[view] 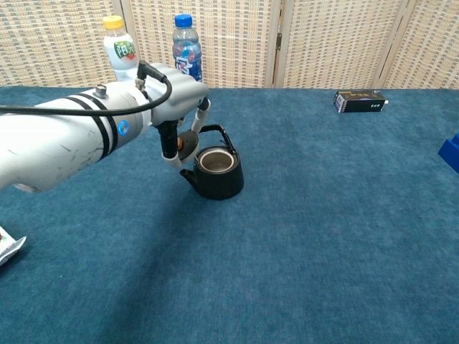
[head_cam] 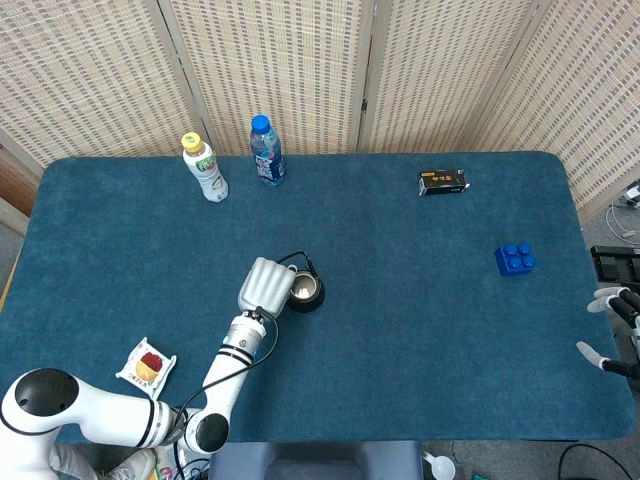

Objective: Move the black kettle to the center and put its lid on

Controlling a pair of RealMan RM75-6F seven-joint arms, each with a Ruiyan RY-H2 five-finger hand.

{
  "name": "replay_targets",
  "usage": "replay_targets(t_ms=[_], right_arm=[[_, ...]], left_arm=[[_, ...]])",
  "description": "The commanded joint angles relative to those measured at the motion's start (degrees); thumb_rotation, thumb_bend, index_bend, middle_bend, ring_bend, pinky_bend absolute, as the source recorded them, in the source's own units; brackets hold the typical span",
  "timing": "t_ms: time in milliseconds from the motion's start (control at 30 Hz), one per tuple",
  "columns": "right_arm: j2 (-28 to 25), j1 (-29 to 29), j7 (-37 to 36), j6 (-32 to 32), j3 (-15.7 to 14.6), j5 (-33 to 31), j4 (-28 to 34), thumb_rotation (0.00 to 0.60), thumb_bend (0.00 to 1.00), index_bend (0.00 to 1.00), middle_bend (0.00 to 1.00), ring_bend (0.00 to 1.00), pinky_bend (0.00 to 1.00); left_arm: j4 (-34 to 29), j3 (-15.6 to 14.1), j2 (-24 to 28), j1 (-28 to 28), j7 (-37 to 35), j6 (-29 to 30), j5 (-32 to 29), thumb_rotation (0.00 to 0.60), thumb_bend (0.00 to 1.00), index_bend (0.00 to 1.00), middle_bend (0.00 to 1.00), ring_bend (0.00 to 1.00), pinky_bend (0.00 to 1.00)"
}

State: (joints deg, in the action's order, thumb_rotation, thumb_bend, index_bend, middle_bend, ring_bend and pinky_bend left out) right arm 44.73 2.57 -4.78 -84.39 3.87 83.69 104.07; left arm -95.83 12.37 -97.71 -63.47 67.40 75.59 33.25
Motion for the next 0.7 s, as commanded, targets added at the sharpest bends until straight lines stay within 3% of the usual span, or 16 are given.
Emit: replay_targets(t_ms=[33, 333, 700], right_arm=[[0.0, 0.1, -0.1, 0.2, 0.0, 0.0, 0.0, 0.600, 0.17, 0.43, 0.33, 0.19, 0.19], [0.0, 0.3, -0.1, 0.8, 0.1, -0.3, -0.2, 0.600, 0.17, 0.43, 0.33, 0.19, 0.19], [-0.2, 0.2, -1.0, 0.7, 0.3, -0.6, -0.4, 0.600, 0.17, 0.43, 0.33, 0.19, 0.19]], left_arm=[[1.8, -0.6, -0.4, -0.1, -1.0, -0.9, 1.8, 0.600, 0.04, 0.46, 0.95, 0.67, 0.72], [4.6, -1.5, -1.2, -0.2, -1.4, -1.4, 5.8, 0.600, 0.04, 0.46, 0.95, 0.67, 0.72], [5.2, -1.0, -2.4, -1.0, 0.4, -2.5, 5.9, 0.600, 0.04, 0.46, 0.95, 0.67, 0.72]])
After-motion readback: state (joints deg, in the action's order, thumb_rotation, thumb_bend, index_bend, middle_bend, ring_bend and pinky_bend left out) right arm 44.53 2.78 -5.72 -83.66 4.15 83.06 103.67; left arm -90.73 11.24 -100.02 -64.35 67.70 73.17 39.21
